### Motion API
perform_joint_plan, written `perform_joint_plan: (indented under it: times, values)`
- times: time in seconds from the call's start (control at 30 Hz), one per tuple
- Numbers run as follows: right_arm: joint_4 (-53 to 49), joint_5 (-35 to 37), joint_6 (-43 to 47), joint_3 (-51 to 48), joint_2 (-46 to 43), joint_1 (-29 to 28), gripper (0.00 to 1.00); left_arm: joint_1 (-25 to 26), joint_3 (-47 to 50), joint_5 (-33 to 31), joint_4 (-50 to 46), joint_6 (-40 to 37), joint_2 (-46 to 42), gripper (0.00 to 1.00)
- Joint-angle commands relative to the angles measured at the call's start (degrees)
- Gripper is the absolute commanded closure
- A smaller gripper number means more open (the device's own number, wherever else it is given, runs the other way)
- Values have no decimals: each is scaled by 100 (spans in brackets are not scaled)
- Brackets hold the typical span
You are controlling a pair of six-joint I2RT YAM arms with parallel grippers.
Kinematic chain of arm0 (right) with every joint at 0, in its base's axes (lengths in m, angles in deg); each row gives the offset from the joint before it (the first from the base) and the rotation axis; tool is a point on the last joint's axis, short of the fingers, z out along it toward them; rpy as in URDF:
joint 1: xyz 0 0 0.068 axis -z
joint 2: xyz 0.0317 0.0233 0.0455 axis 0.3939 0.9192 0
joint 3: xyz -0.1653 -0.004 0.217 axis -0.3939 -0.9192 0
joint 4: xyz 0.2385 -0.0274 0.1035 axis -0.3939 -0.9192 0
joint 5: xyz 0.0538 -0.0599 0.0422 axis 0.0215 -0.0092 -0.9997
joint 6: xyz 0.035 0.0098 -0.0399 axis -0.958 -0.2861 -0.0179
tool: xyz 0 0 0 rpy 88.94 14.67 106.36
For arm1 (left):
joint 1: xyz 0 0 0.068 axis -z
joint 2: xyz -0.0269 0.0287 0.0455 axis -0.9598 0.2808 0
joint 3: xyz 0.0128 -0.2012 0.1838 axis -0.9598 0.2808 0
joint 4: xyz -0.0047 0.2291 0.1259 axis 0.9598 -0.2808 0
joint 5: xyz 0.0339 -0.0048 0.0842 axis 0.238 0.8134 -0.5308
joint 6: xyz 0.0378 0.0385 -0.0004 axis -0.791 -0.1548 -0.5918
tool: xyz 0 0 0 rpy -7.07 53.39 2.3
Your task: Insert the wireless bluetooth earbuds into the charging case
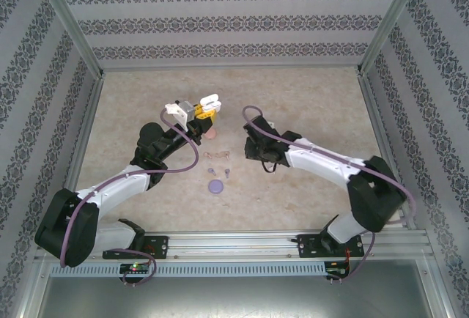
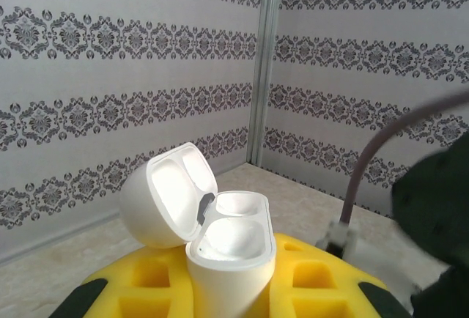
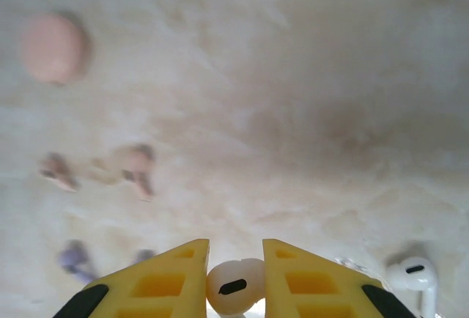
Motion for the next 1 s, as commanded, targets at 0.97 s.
perform_joint_plan:
  times: [0.97]
  values:
    - [3369,-1126,1105,60,-2600,212,78,1306,-852,-552,860,-2123,965,100]
